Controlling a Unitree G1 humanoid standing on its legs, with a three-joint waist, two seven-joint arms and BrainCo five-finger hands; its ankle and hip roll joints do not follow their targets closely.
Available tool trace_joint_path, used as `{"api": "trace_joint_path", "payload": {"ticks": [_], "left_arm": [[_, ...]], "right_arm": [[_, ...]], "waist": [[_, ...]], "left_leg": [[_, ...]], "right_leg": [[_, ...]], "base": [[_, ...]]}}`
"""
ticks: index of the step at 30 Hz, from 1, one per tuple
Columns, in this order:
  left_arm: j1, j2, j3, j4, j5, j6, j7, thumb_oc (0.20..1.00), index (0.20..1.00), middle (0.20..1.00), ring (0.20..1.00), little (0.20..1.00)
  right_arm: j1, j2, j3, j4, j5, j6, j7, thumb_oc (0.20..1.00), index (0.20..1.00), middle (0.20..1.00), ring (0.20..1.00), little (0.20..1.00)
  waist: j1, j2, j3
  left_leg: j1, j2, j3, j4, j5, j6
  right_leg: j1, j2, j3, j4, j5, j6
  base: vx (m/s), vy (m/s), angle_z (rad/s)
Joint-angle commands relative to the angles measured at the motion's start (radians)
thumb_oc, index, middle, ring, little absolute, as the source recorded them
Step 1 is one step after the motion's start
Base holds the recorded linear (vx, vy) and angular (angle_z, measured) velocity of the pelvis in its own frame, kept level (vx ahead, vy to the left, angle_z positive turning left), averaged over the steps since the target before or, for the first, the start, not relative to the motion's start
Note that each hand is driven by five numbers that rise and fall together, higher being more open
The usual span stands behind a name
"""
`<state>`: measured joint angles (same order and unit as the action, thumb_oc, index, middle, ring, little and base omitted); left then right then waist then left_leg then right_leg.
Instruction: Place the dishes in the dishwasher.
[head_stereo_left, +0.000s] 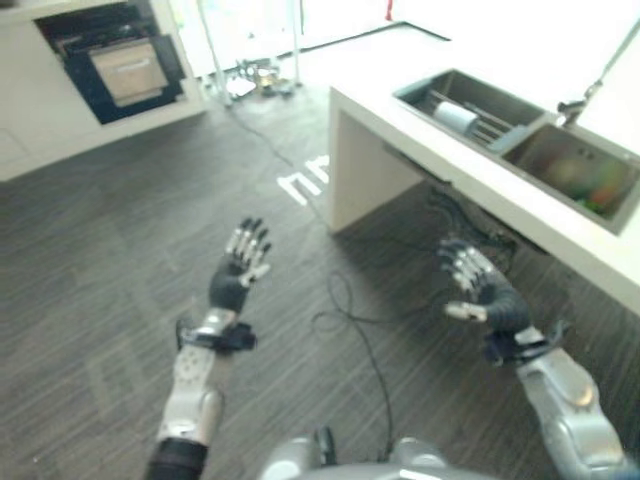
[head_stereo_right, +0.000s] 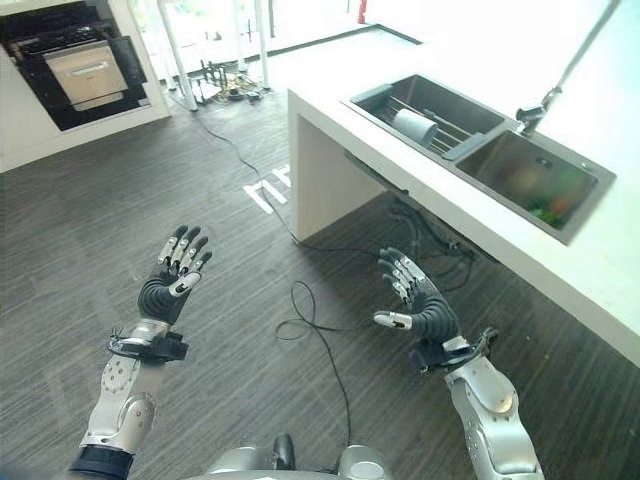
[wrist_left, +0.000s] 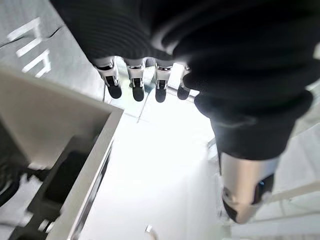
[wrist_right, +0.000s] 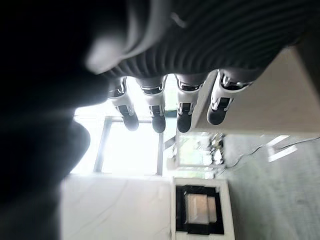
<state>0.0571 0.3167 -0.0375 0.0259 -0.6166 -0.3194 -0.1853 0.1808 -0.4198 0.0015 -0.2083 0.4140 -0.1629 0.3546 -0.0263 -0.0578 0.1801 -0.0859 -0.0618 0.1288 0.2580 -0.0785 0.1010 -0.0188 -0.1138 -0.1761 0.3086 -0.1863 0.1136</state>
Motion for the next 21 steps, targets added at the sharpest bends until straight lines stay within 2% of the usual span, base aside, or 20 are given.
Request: {"api": "trace_joint_path", "payload": {"ticks": [1,2,3,5,6,7,8,10,13,14,16,17,19,20,21], "left_arm": [[0.032,0.025,0.025,-0.082,0.004,-0.062,0.013,1.0,1.0,1.0,1.0,1.0],[0.032,0.025,0.027,-0.084,0.006,-0.06,0.015,1.0,1.0,1.0,1.0,1.0],[0.036,0.022,0.035,-0.091,0.008,-0.052,0.021,1.0,1.0,1.0,1.0,1.0],[0.045,0.021,0.047,-0.094,0.008,-0.05,0.026,1.0,1.0,1.0,1.0,1.0],[0.057,0.017,0.065,-0.096,0.022,-0.045,0.033,1.0,1.0,1.0,1.0,1.0],[0.054,0.021,0.076,-0.097,0.015,-0.031,0.042,1.0,1.0,1.0,1.0,1.0],[0.043,0.029,0.09,-0.102,0.004,-0.011,0.029,1.0,1.0,1.0,1.0,1.0],[0.048,0.041,0.087,-0.115,0.009,-0.008,0.013,1.0,1.0,1.0,1.0,1.0],[0.05,0.046,0.069,-0.13,0.022,-0.013,0.006,1.0,1.0,1.0,1.0,1.0],[0.051,0.046,0.059,-0.134,0.029,-0.025,0.003,1.0,1.0,1.0,1.0,1.0],[0.05,0.051,0.05,-0.139,0.015,-0.018,0.001,1.0,1.0,1.0,1.0,1.0],[0.053,0.046,0.051,-0.151,0.014,0.006,-0.003,1.0,1.0,1.0,1.0,1.0],[0.058,0.046,0.055,-0.167,0.003,0.026,-0.004,1.0,1.0,1.0,1.0,1.0],[0.067,0.047,0.061,-0.175,-0.004,0.027,-0.009,1.0,1.0,1.0,1.0,1.0],[0.077,0.047,0.068,-0.186,-0.01,0.024,-0.018,1.0,1.0,1.0,1.0,1.0]], "right_arm": [[-0.033,0.005,-0.017,0.014,0.037,-0.057,-0.023,1.0,1.0,1.0,1.0,1.0],[-0.033,0.007,-0.02,0.012,0.039,-0.055,-0.029,1.0,1.0,1.0,1.0,1.0],[-0.027,0.015,-0.023,0.006,0.039,-0.054,-0.036,1.0,1.0,1.0,1.0,1.0],[-0.014,0.023,-0.022,-0.003,0.036,-0.058,-0.037,1.0,1.0,1.0,1.0,1.0],[-0.007,0.031,-0.009,-0.008,0.023,-0.063,-0.041,1.0,1.0,1.0,1.0,1.0],[-0.009,0.022,-0.009,-0.01,0.029,-0.057,-0.045,1.0,1.0,1.0,1.0,1.0],[-0.006,0.005,-0.032,-0.014,0.047,-0.059,-0.045,1.0,1.0,1.0,1.0,1.0],[0.006,-0.012,-0.061,-0.014,0.076,-0.074,-0.046,1.0,1.0,1.0,1.0,1.0],[0.006,-0.017,-0.085,-0.014,0.09,-0.095,-0.06,1.0,1.0,1.0,1.0,1.0],[0.0,-0.016,-0.085,-0.014,0.087,-0.11,-0.071,1.0,1.0,1.0,1.0,1.0],[0.0,-0.018,-0.084,-0.019,0.063,-0.118,-0.091,1.0,1.0,1.0,1.0,1.0],[-0.007,-0.023,-0.084,-0.022,0.027,-0.113,-0.117,1.0,1.0,1.0,1.0,1.0],[-0.02,-0.027,-0.085,-0.028,0.023,-0.105,-0.132,1.0,1.0,1.0,1.0,1.0],[-0.022,-0.031,-0.092,-0.032,0.03,-0.103,-0.13,1.0,1.0,1.0,1.0,1.0],[-0.023,-0.033,-0.101,-0.04,0.036,-0.1,-0.125,1.0,1.0,1.0,1.0,1.0]], "waist": [[0.014,0.012,-0.047],[0.015,0.014,-0.047],[0.02,0.017,-0.048],[0.024,0.035,-0.043],[0.026,0.042,-0.037],[0.021,0.033,-0.034],[0.004,0.007,-0.024],[-0.027,-0.012,-0.004],[-0.055,-0.02,0.01],[-0.061,-0.024,0.004],[-0.07,-0.032,-0.012],[-0.079,-0.031,-0.034],[-0.086,-0.025,-0.056],[-0.089,-0.018,-0.063],[-0.094,-0.008,-0.068]], "left_leg": [[-0.044,0.115,0.01,0.042,-0.117,-0.083],[-0.044,0.113,0.006,0.042,-0.118,-0.078],[-0.045,0.102,-0.004,0.042,-0.123,-0.064],[-0.037,0.102,-0.03,0.042,-0.134,-0.052],[-0.025,0.099,-0.043,0.042,-0.146,-0.042],[-0.015,0.09,-0.045,0.042,-0.149,-0.045],[0.014,0.065,-0.041,0.042,-0.165,-0.054],[0.069,0.055,-0.041,0.042,-0.194,-0.066],[0.127,0.046,-0.037,0.042,-0.236,-0.074],[0.147,0.038,-0.027,0.042,-0.259,-0.074],[0.174,0.02,-0.035,0.042,-0.281,-0.077],[0.201,0.014,-0.037,0.042,-0.3,-0.08],[0.235,0.024,-0.016,0.042,-0.315,-0.095],[0.248,0.034,-0.005,0.042,-0.311,-0.104],[0.258,0.049,0.008,0.042,-0.284,-0.116]], "right_leg": [[0.053,0.044,-0.011,0.001,0.125,0.065],[0.045,0.046,-0.01,0.042,0.141,0.073],[0.021,0.042,0.0,0.178,0.187,0.079],[-0.039,0.045,0.001,0.367,0.221,0.075],[-0.122,0.038,0.008,0.496,0.218,0.067],[-0.152,0.044,-0.013,0.411,0.188,0.059],[-0.153,0.031,-0.061,0.166,0.2,0.057],[-0.185,0.01,-0.091,-0.009,0.225,0.059],[-0.302,-0.067,-0.112,-0.009,0.266,0.075],[-0.307,-0.087,-0.109,-0.009,0.243,0.074],[-0.321,-0.09,-0.083,-0.009,0.232,0.078],[-0.311,-0.085,-0.055,-0.009,0.229,0.073],[-0.289,-0.088,-0.066,-0.009,0.229,0.062],[-0.28,-0.082,-0.07,-0.009,0.222,0.053],[-0.271,-0.074,-0.075,-0.009,0.211,0.042]], "base": [[0.1,0.146,0.36],[0.13,0.213,0.37],[0.1,0.199,0.39],[0.15,0.229,0.48],[0.26,0.168,0.2],[0.44,0.029,-0.06],[0.43,-0.103,-0.53],[0.44,-0.184,0.22],[0.4,-0.189,0.79],[0.37,-0.212,0.12],[0.43,-0.228,1.14],[0.43,-0.216,1.11],[0.35,-0.21,0.02],[0.3,-0.214,-0.22],[0.24,-0.195,-0.41]]}}
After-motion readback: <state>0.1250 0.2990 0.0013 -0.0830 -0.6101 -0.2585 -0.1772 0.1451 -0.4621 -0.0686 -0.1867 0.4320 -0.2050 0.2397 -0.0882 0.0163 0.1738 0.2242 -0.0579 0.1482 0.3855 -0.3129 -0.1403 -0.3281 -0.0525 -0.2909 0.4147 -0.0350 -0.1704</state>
